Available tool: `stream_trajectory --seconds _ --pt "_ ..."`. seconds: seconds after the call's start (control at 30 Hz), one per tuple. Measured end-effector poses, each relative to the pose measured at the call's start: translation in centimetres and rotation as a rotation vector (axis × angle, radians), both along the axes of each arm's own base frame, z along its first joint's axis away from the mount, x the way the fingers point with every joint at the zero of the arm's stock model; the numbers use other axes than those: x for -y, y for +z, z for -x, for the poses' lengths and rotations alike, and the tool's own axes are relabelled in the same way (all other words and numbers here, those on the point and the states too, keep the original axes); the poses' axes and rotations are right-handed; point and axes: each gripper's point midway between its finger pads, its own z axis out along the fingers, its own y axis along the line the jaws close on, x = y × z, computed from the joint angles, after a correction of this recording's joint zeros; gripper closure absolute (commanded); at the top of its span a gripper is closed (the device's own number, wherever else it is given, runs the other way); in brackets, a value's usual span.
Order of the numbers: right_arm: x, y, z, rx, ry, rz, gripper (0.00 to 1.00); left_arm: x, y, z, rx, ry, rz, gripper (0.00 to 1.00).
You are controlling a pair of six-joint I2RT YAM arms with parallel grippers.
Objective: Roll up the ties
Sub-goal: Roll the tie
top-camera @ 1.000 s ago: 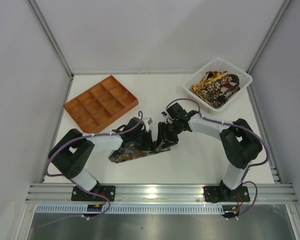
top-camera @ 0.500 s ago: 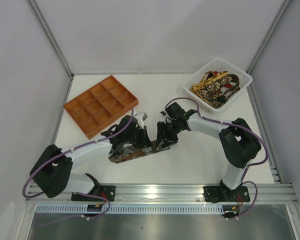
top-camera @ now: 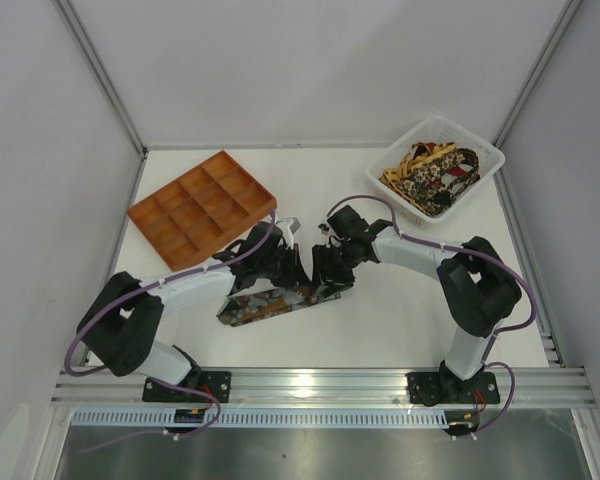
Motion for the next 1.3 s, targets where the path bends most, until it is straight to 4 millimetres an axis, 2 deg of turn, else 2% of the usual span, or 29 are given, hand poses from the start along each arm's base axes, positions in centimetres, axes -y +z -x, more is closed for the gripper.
stream_trajectory --seconds 0.23,0.53,0.67,0.77,0.87,1.07,1.3 --pt "-0.2 0.6 -0.2 0.01 0.01 -0.003 0.41 0.1 -1.2 -0.5 -0.022 0.005 -0.009 0.98" --pt "-0.2 1.3 -1.0 0.033 0.01 -0.007 0.42 -0.1 -1.3 -1.0 -0.019 0.015 -0.001 0.98" --pt "0.2 1.4 -1.6 0.033 -0.009 -0.015 0.46 -0.1 -1.4 -1.0 -0.02 0.015 -0.002 0.98" --pt "0.6 1.5 -1.8 0.035 -0.028 -0.031 0.5 -0.1 -1.5 -1.0 -0.022 0.015 -0.003 0.98" --pt "1.0 1.6 -1.8 0.029 -0.048 -0.059 0.59 -0.1 -1.5 -1.0 -0.023 0.014 -0.003 0.98" --pt "0.9 1.7 -2.0 0.018 -0.068 -0.119 0.85 -0.1 -2.0 -0.9 -0.034 0.013 -0.01 0.98" --pt "0.5 1.1 -2.3 0.036 -0.067 -0.16 0.94 0.0 -2.8 -1.0 -0.045 0.013 -0.018 0.98"
